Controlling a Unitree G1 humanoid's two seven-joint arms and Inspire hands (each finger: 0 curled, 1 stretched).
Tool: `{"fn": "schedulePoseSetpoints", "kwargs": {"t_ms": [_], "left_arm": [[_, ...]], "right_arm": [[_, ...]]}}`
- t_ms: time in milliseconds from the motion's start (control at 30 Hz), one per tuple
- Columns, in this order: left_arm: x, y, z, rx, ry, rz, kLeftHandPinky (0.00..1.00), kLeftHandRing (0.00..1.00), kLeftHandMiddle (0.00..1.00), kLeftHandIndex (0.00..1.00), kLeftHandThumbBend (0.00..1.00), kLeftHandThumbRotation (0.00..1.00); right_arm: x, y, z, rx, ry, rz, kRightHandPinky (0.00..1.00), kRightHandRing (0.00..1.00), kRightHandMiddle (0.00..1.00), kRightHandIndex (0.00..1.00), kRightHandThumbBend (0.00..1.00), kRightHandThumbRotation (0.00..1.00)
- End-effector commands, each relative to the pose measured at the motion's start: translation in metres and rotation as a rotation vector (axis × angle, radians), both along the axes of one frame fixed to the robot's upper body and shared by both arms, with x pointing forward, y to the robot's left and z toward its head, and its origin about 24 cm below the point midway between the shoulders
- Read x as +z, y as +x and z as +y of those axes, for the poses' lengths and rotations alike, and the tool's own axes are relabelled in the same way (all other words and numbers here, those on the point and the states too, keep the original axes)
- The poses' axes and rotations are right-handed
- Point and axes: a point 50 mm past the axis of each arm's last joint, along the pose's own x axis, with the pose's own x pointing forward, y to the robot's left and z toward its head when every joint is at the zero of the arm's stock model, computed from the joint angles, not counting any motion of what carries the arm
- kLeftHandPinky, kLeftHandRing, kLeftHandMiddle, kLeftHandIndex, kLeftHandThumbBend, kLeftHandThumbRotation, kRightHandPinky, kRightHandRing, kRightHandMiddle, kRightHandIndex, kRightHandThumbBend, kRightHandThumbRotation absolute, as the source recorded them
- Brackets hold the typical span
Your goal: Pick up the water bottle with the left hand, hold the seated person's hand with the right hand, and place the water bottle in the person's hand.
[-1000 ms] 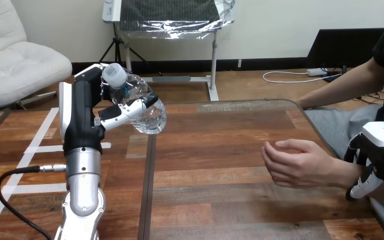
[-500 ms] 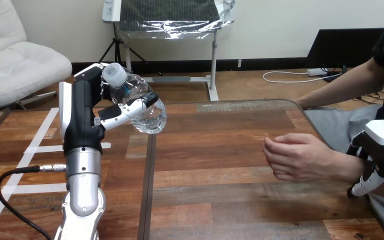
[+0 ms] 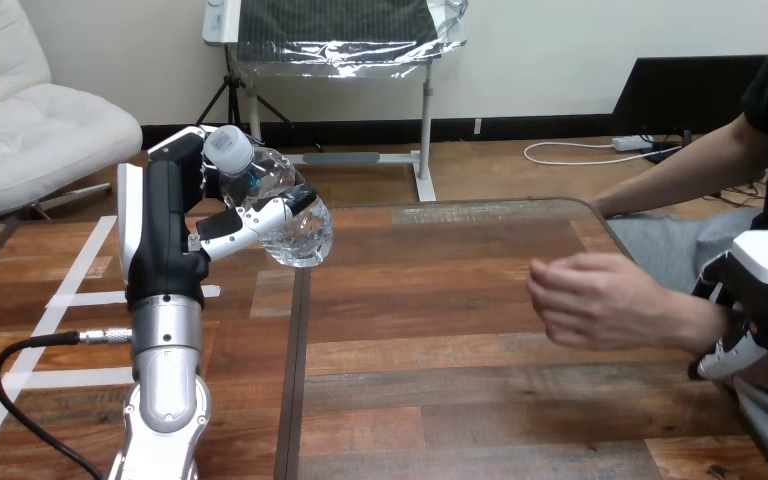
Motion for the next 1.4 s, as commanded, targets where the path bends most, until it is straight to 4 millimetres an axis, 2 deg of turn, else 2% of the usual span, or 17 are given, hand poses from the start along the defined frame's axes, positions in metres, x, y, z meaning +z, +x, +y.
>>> {"fn": "schedulePoseSetpoints", "kwargs": {"t_ms": [0, 133, 833, 1367], "left_arm": [[0.034, 0.009, -0.003, -0.008, -0.013, -0.148, 0.42, 0.43, 0.46, 0.46, 0.73, 0.0], [0.034, 0.009, -0.003, -0.01, -0.013, -0.151, 0.41, 0.43, 0.45, 0.46, 0.73, 0.0], [0.035, 0.01, -0.004, -0.015, -0.005, -0.15, 0.43, 0.43, 0.45, 0.46, 0.73, 0.0], [0.035, 0.01, -0.005, -0.01, -0.004, -0.15, 0.41, 0.43, 0.45, 0.46, 0.74, 0.0]], "right_arm": [[0.014, 0.004, -0.003, -0.013, 0.006, -0.082, 0.4, 0.51, 0.59, 0.58, 0.62, 0.0], [0.015, 0.004, -0.002, -0.015, 0.009, -0.087, 0.4, 0.52, 0.6, 0.59, 0.6, 0.0], [0.024, 0.003, 0.0, -0.004, 0.031, -0.137, 0.4, 0.49, 0.57, 0.59, 0.63, 0.0], [0.031, 0.003, -0.002, -0.001, 0.041, -0.148, 0.45, 0.53, 0.6, 0.61, 0.62, 0.0]]}}
